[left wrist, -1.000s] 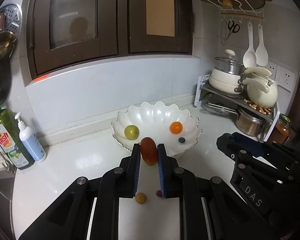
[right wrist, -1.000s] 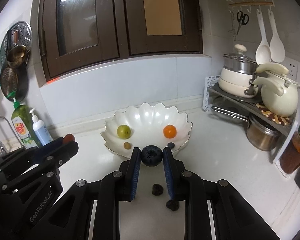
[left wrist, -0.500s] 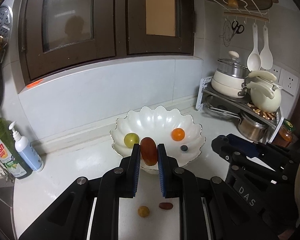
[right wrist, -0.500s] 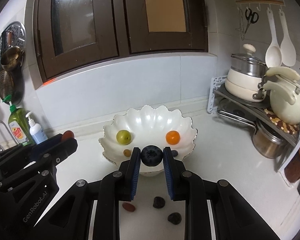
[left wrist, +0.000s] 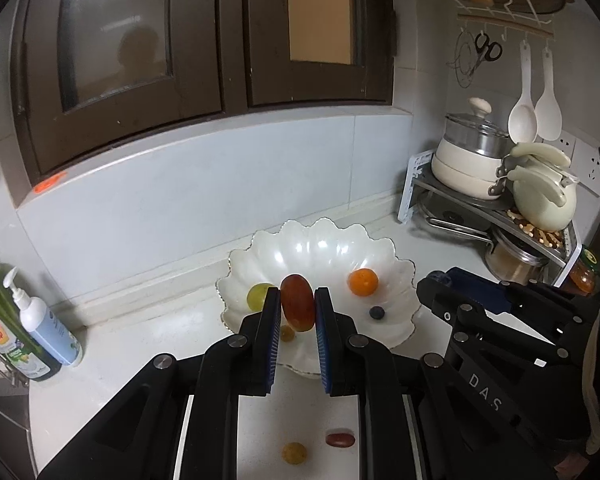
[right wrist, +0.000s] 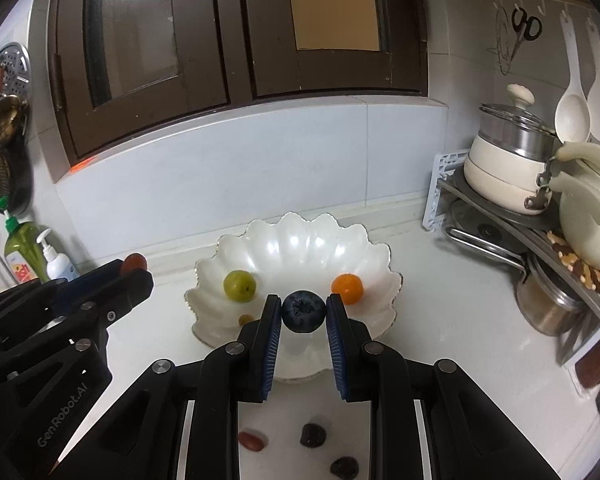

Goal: Organize fruits
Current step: 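Carry the red date with the left gripper while the right gripper carries the blueberry over the bowl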

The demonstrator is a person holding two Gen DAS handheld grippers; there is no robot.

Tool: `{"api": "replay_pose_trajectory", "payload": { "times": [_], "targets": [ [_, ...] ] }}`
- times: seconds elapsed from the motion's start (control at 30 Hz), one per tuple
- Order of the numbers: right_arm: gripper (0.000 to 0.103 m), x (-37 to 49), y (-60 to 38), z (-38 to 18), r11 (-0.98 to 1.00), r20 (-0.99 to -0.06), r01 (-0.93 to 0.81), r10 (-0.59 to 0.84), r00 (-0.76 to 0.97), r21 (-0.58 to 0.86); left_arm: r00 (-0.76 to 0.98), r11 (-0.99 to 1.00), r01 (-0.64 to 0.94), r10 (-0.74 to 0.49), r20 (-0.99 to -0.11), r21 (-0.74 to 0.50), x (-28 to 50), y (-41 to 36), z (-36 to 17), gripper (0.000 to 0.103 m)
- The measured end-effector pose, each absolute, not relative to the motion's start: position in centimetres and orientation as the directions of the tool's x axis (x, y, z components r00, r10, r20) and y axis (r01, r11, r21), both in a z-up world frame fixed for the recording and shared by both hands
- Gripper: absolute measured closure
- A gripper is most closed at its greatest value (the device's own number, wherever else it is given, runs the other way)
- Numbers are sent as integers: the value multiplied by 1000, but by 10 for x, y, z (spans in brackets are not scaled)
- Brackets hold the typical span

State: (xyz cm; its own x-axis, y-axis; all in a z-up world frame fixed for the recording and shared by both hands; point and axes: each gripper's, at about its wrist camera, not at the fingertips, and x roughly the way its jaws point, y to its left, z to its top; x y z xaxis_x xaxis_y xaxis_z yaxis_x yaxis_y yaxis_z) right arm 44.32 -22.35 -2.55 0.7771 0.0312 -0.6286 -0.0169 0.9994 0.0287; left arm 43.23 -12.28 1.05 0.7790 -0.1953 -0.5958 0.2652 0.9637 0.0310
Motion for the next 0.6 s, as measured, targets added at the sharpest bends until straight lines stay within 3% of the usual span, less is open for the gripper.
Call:
{"api": "replay_pose_trajectory", "payload": {
  "times": [0.6],
  "targets": [
    [79, 518, -237, -55, 999, -747, -31, 48, 663, 37, 666, 967, 256, -184, -723, -9, 510, -131, -21, 85]
  ]
}}
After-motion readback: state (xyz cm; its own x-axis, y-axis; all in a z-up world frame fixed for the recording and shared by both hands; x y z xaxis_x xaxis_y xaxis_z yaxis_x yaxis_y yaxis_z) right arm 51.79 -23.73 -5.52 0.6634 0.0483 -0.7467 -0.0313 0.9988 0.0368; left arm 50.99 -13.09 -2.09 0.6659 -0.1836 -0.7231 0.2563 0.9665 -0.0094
